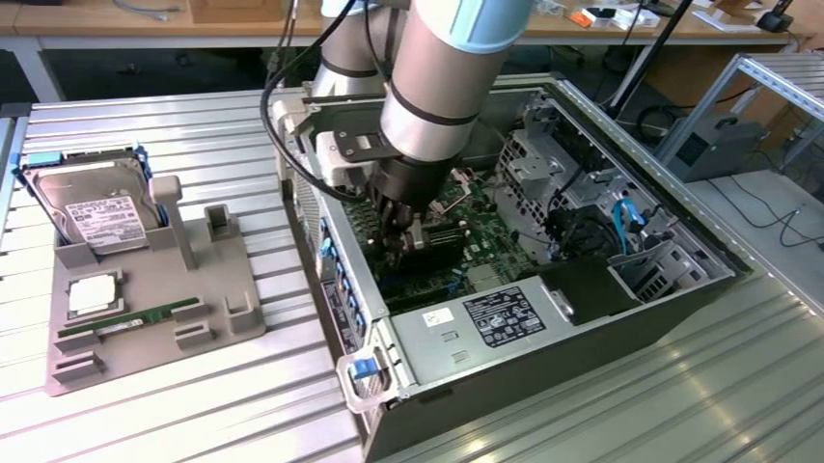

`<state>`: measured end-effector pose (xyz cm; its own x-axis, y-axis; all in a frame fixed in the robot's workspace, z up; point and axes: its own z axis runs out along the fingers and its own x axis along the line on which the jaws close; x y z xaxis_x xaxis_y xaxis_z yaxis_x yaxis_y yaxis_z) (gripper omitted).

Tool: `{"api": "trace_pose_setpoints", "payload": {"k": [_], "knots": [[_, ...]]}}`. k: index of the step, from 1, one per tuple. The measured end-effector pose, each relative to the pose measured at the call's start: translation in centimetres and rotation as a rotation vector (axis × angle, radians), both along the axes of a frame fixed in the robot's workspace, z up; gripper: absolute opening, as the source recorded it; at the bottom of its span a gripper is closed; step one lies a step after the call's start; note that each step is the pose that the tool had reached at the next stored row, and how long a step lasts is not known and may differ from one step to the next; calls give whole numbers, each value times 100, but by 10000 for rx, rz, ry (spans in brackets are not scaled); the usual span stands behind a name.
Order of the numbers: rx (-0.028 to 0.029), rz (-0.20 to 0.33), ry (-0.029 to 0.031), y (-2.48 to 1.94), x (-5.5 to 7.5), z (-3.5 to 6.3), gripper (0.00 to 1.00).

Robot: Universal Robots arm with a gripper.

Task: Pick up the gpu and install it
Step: 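Press down on the gpu until it lock into place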

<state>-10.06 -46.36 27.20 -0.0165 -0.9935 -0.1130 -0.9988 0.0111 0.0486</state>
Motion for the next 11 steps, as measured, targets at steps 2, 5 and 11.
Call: {"api": "trace_pose_setpoints", "payload": {"k": [2, 5, 11], "knots": [[50, -4, -12, -1, -3, 92, 11], [89, 0, -8, -1, 2, 116, 11], [88, 9, 149, -1, 169, 71, 11]]}}
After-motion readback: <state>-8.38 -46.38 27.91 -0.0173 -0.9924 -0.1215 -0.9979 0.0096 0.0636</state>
